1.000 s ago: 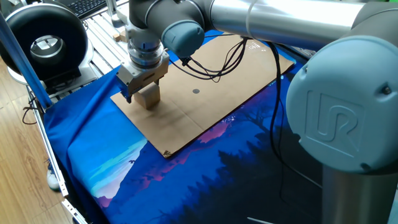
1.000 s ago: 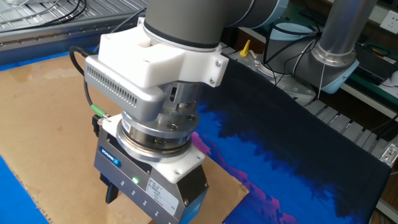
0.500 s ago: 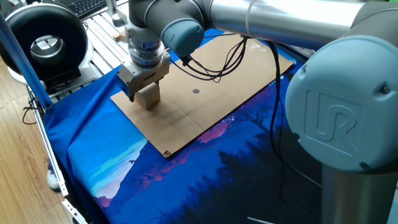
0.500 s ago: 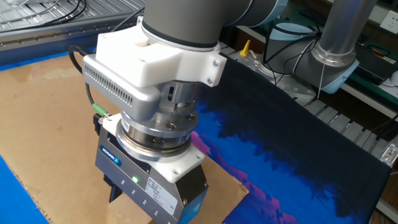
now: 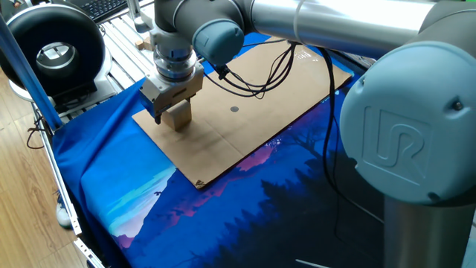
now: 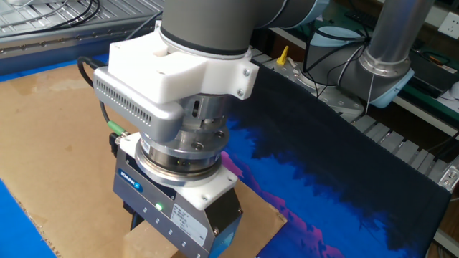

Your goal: Grab the block and place it at the designated location

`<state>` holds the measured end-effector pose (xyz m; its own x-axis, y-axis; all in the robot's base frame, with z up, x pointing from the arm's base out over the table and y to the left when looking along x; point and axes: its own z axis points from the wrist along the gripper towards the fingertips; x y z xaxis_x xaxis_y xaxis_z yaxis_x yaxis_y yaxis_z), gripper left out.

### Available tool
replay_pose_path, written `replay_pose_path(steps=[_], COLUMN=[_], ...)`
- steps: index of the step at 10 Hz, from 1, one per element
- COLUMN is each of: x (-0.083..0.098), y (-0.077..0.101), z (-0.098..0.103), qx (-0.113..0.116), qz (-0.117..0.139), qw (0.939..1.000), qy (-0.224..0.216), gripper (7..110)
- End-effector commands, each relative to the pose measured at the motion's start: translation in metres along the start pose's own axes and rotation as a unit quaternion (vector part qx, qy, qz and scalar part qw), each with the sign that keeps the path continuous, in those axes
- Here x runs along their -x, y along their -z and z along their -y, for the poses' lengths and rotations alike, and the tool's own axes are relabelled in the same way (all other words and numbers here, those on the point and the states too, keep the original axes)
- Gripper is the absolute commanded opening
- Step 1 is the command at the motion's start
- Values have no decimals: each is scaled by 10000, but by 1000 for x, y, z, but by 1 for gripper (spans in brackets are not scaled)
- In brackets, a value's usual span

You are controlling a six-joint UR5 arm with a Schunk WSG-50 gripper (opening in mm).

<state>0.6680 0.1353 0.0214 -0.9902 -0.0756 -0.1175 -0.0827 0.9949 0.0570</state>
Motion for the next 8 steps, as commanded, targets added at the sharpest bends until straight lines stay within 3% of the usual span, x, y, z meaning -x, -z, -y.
replay_pose_path(steps=[1,5,6,8], x=[1,3,6,4], y=[2,5,5,6], z=[3,8,10,14], qx=[33,40,-2,-82], qz=[-15,-7,44,-7], qw=[10000,9999,10000,9999], qy=[64,109,30,-92], gripper=[107,107,88,88])
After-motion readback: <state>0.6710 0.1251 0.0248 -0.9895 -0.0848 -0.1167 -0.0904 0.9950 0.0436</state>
